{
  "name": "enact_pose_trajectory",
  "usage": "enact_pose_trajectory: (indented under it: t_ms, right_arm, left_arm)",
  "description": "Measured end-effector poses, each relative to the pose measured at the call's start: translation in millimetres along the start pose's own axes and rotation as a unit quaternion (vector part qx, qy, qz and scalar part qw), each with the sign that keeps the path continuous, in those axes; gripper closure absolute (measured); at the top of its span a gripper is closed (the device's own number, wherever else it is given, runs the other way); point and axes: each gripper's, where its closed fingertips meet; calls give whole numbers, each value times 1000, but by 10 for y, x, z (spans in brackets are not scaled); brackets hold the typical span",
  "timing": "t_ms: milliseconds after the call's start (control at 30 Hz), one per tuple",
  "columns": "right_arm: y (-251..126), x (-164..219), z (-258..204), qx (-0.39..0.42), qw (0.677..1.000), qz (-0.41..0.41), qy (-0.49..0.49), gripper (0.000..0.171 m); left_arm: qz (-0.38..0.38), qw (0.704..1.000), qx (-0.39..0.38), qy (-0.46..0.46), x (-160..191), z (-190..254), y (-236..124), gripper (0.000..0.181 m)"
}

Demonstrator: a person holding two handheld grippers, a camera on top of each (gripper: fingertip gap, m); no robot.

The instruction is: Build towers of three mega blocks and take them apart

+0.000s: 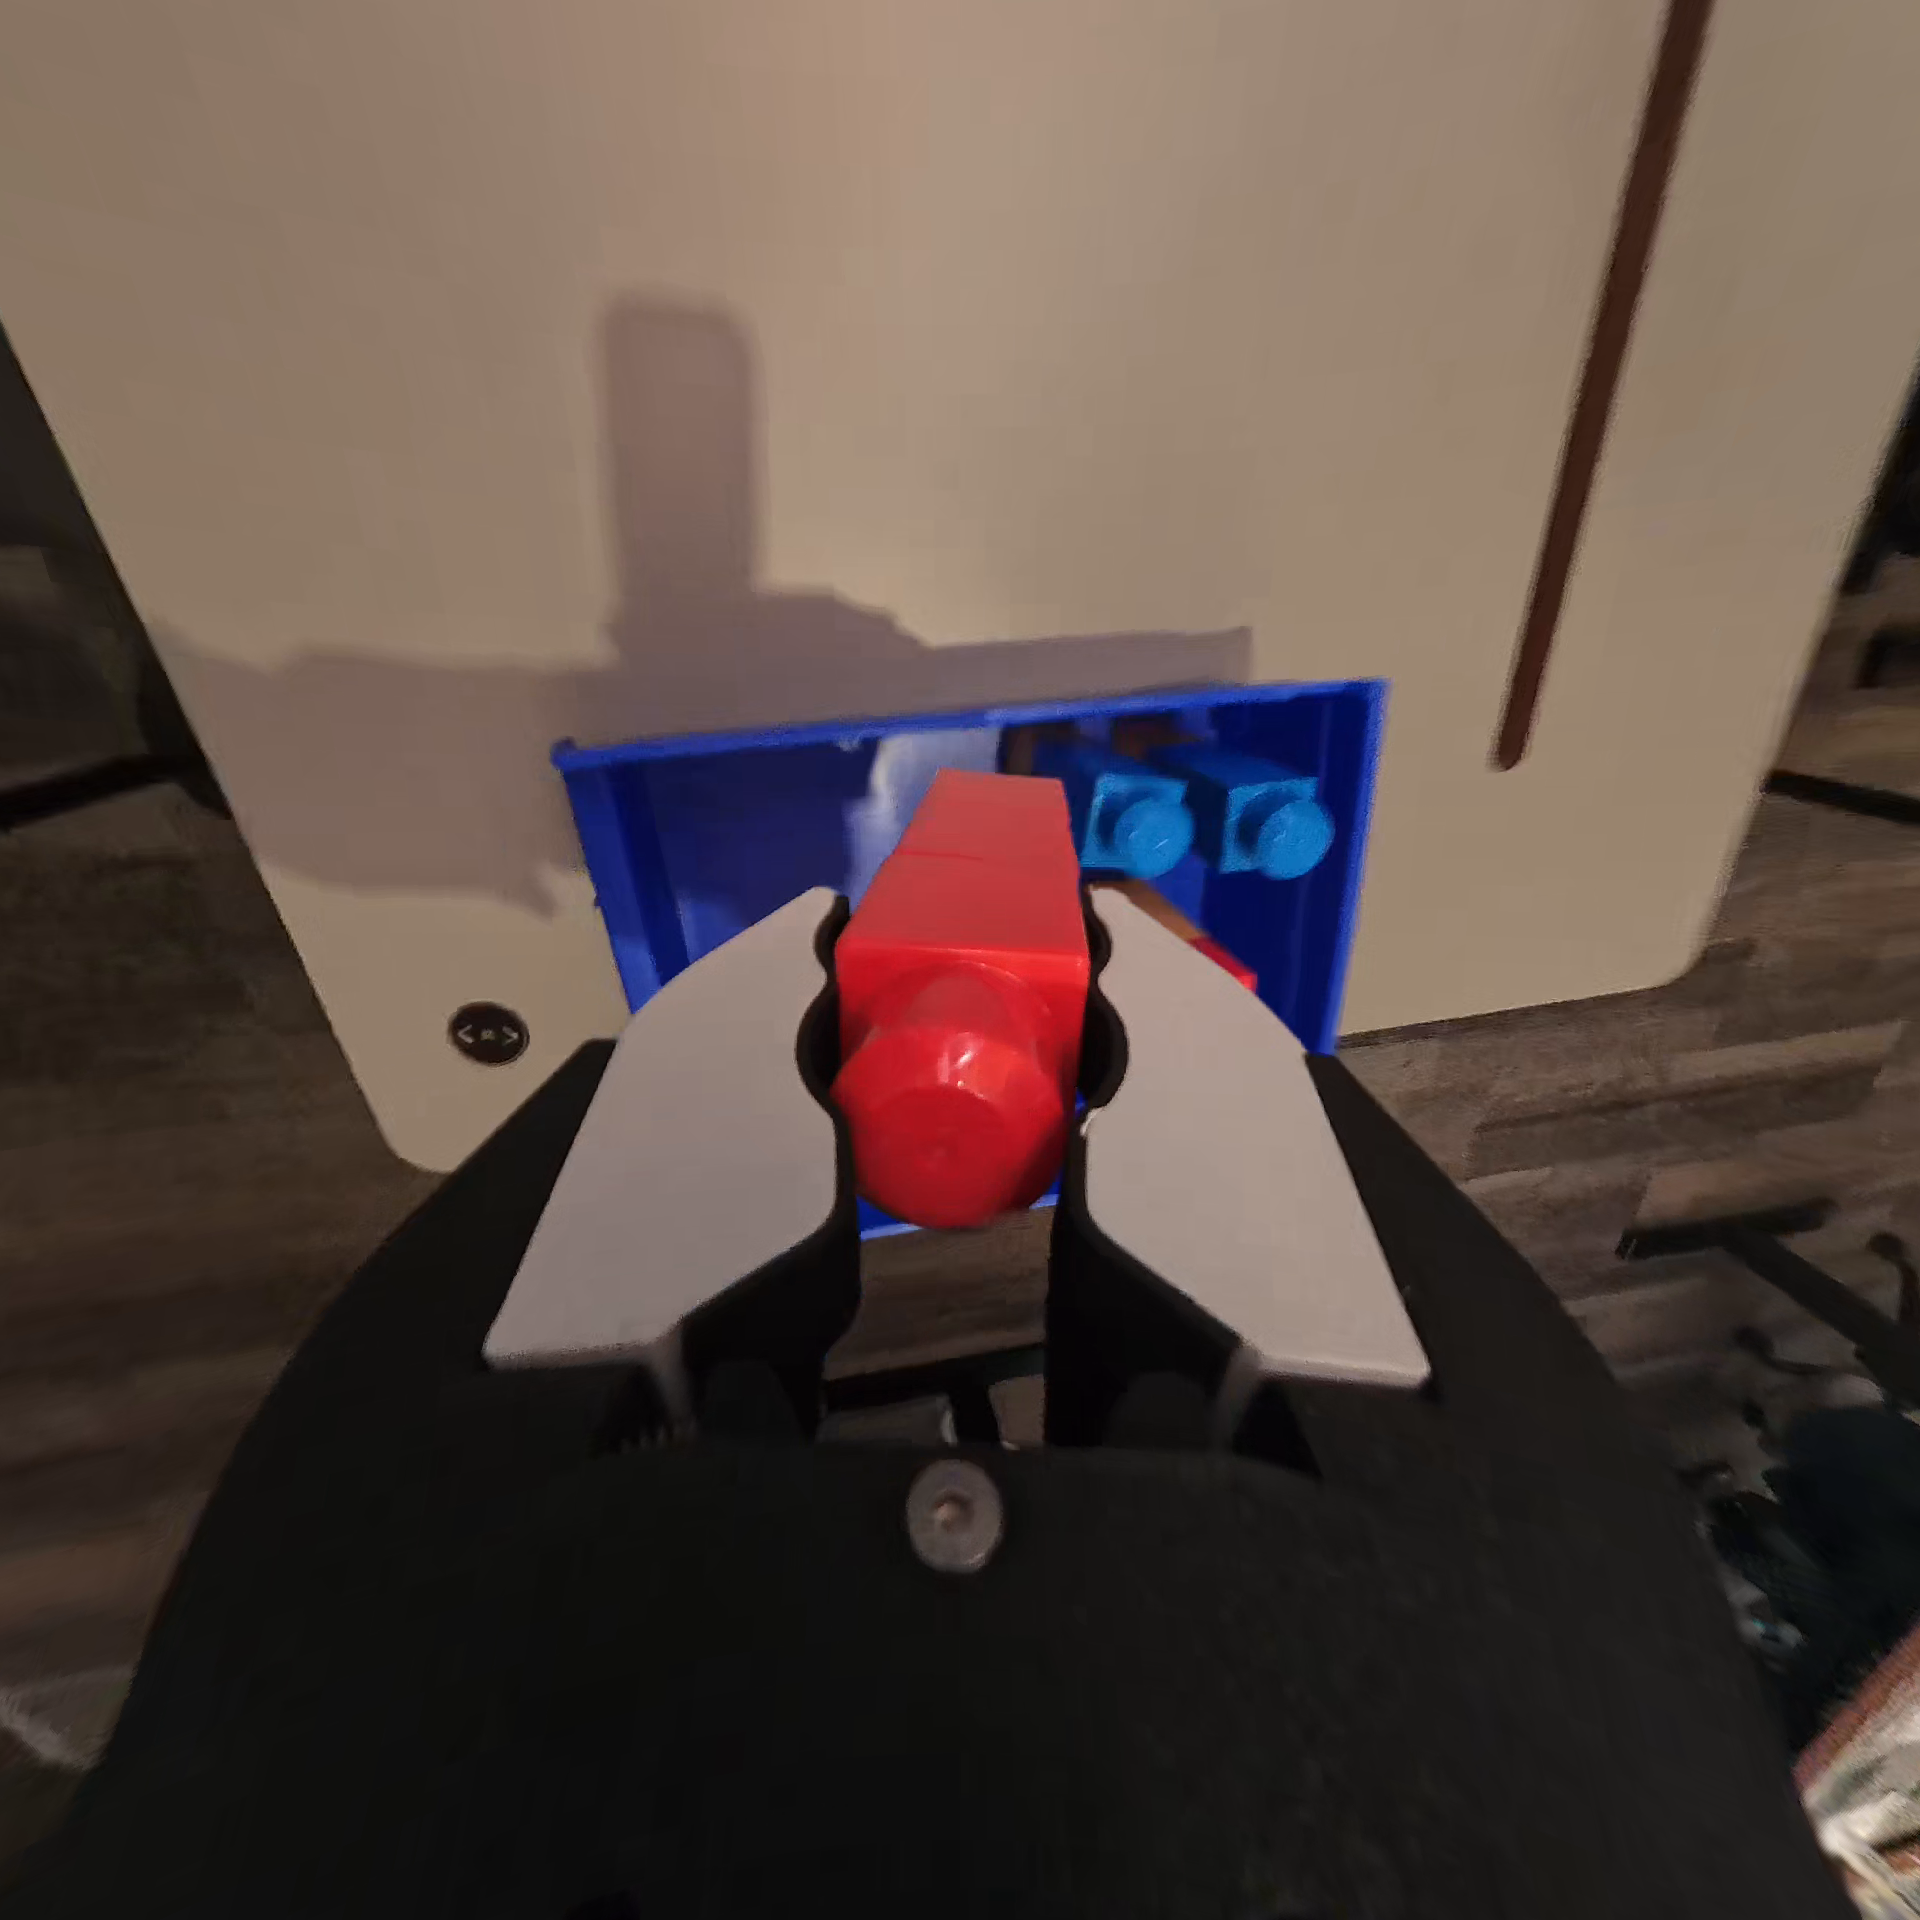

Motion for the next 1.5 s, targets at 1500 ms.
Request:
enact_pose_trajectory:
  t_ms: [1500]
  right_arm:
    - [1333, 378, -52, -88, 996, 5, -5, 109]
  left_arm:
    - [-50, 998, 32, -10, 145, 175, 575, 117]
Point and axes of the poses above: each gripper's, where its closed fingertips meet, y out along the fingers, x out of its underside, z = x × y across the jaws, and after that the axes turned 1 degree about -z, right-handed
